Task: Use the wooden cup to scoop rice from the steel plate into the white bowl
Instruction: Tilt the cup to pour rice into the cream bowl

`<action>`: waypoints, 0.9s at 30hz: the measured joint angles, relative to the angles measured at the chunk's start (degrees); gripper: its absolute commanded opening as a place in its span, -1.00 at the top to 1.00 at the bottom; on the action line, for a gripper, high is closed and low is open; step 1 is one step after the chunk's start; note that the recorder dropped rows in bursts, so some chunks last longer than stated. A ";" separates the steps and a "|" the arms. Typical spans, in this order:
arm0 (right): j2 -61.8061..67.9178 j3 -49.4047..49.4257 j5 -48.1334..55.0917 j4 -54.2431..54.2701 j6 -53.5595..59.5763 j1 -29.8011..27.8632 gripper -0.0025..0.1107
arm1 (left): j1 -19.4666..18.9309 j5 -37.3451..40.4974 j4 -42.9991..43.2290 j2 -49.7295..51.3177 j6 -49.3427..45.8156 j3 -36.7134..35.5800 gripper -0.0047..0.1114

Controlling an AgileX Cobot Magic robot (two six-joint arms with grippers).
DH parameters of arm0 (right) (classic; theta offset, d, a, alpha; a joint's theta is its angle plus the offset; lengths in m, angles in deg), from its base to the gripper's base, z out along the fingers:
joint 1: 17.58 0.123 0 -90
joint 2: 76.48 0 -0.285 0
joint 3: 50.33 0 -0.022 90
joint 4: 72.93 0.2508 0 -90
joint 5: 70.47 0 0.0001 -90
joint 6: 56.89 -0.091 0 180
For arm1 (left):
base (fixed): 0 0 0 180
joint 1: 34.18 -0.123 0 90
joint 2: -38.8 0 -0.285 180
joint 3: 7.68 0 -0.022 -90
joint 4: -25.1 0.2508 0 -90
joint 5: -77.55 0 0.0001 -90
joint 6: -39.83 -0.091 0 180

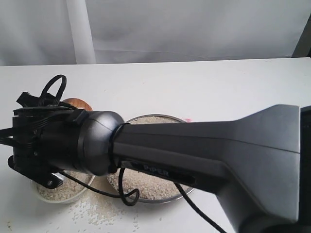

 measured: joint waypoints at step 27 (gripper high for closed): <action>3.10 0.00 0.35 -9.91 0.00 2.06 0.96 | 0.00 0.00 0.00 0.00 0.00 0.00 0.92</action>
